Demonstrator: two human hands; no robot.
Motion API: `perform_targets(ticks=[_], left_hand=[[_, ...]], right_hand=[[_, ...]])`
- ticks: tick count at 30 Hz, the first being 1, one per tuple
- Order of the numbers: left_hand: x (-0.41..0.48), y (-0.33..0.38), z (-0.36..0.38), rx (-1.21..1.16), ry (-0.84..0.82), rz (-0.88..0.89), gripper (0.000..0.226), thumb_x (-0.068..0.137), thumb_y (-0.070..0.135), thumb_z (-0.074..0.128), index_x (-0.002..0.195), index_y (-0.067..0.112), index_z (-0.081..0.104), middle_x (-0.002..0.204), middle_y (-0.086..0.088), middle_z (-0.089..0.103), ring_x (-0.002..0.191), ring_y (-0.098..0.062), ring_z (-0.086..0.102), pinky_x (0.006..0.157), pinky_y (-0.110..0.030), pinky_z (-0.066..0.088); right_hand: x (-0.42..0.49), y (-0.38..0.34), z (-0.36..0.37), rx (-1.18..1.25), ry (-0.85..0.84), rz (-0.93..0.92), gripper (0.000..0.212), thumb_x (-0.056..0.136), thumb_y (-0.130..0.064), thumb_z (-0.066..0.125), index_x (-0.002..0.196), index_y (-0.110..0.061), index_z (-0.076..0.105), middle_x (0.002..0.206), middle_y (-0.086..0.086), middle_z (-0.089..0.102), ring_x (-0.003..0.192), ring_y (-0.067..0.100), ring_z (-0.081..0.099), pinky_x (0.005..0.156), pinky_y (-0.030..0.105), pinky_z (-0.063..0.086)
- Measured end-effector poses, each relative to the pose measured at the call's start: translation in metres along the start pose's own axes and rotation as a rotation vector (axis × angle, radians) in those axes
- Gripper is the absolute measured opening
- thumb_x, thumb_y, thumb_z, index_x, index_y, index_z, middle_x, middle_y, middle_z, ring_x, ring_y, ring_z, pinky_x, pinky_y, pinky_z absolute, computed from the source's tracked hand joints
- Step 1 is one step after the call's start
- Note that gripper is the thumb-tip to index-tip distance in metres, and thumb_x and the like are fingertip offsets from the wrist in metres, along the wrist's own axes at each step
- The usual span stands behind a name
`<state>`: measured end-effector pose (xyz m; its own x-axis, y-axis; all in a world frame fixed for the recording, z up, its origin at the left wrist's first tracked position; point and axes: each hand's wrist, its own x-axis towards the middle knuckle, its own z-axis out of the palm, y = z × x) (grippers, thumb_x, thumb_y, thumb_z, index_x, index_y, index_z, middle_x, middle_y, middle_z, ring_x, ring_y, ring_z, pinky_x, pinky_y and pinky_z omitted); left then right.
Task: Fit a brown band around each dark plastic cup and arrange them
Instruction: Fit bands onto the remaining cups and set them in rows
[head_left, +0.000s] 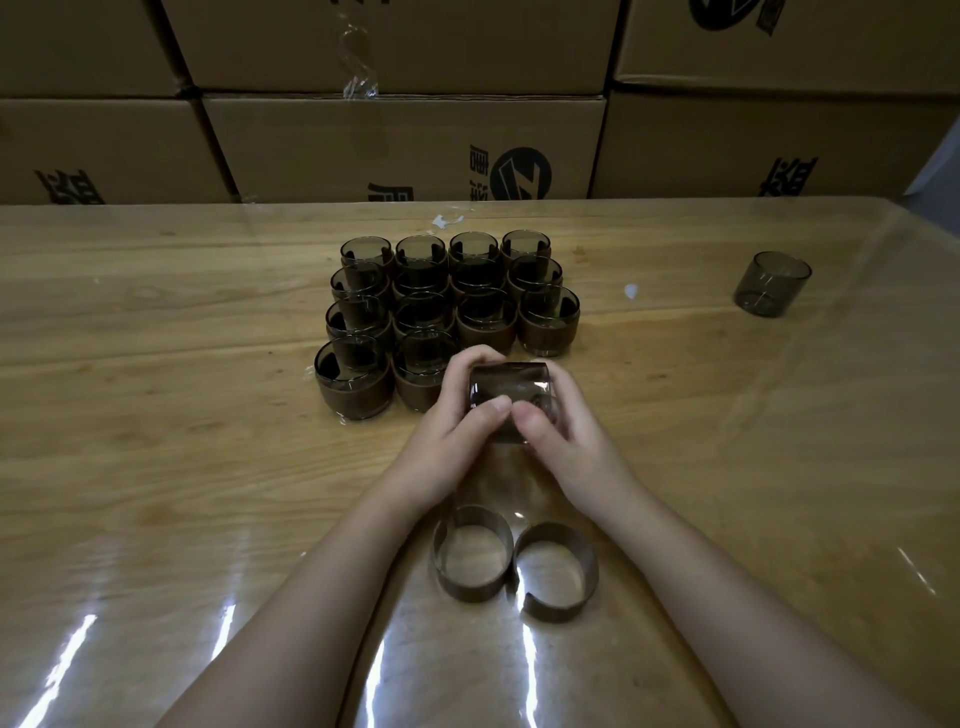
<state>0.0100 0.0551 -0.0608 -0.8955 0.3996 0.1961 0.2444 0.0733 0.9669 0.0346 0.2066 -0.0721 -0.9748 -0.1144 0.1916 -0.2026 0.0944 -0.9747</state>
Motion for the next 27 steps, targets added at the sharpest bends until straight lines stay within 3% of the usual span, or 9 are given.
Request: perform_targets(ticks=[3,5,8,12,16,23,27], left_hand=[[0.001,-0.005,-0.001,0.038,0.036,-0.013,0.027,0.076,0.062,0.046,0.103,0.059,0.044,0.108,0.003,0.058,0.101,-0.026,0.062,0.090,-0.054,0.049],[0.001,-0.005,-0.002,0.051,0.061,-0.014,0.025,0.078,0.066,0.043,0.101,0.058,0.044,0.101,0.012,0.061,0.099,-0.026,0.063,0.092,-0.060,0.046],[0.002,-0.003,-0.002,0.066,0.069,-0.024,0.026,0.077,0.068,0.040,0.100,0.057,0.045,0.090,0.026,0.063,0.091,-0.014,0.063,0.091,-0.057,0.047],[0.001,-0.002,-0.002,0.028,0.080,-0.032,0.040,0.077,0.066,0.040,0.106,0.039,0.047,0.088,0.026,0.065,0.083,-0.002,0.062,0.089,-0.048,0.047],[0.002,-0.002,-0.003,0.039,0.087,-0.031,0.042,0.076,0.065,0.040,0.105,0.036,0.047,0.087,0.027,0.065,0.080,0.002,0.061,0.085,-0.043,0.046],[0.000,-0.001,-0.005,0.056,0.085,-0.036,0.043,0.075,0.066,0.041,0.105,0.036,0.048,0.087,0.026,0.065,0.081,0.001,0.061,0.081,-0.038,0.047],[0.001,0.001,-0.006,-0.008,0.079,-0.068,0.043,0.073,0.066,0.042,0.103,0.037,0.050,0.084,0.021,0.065,0.087,-0.012,0.061,0.087,-0.049,0.047]], right_hand=[[-0.002,-0.003,0.002,-0.077,-0.031,-0.050,0.047,0.078,-0.056,0.065,0.120,-0.055,0.042,0.107,-0.012,0.066,0.097,0.007,0.065,0.082,0.025,0.050],[-0.003,-0.004,0.002,-0.111,-0.029,-0.074,0.051,0.078,-0.051,0.067,0.121,-0.054,0.041,0.107,-0.013,0.064,0.097,0.008,0.065,0.081,0.026,0.050],[-0.004,-0.005,0.001,-0.134,-0.026,-0.104,0.057,0.076,-0.048,0.070,0.124,-0.052,0.040,0.111,-0.014,0.061,0.100,0.011,0.065,0.082,0.028,0.052],[-0.006,-0.008,0.000,-0.208,-0.028,-0.152,0.064,0.074,-0.046,0.072,0.128,-0.054,0.038,0.119,-0.022,0.053,0.106,0.010,0.061,0.085,0.030,0.054],[-0.007,-0.011,-0.001,-0.243,-0.036,-0.174,0.067,0.073,-0.048,0.071,0.129,-0.058,0.035,0.124,-0.026,0.047,0.108,0.007,0.057,0.084,0.023,0.051],[-0.007,-0.011,-0.004,-0.318,-0.057,-0.204,0.070,0.072,-0.050,0.070,0.128,-0.066,0.029,0.123,-0.023,0.045,0.098,-0.002,0.054,0.075,0.011,0.044],[-0.007,-0.011,-0.004,-0.406,-0.045,-0.267,0.072,0.074,-0.043,0.072,0.131,-0.058,0.031,0.119,-0.035,0.040,0.092,-0.001,0.054,0.073,0.009,0.044]])
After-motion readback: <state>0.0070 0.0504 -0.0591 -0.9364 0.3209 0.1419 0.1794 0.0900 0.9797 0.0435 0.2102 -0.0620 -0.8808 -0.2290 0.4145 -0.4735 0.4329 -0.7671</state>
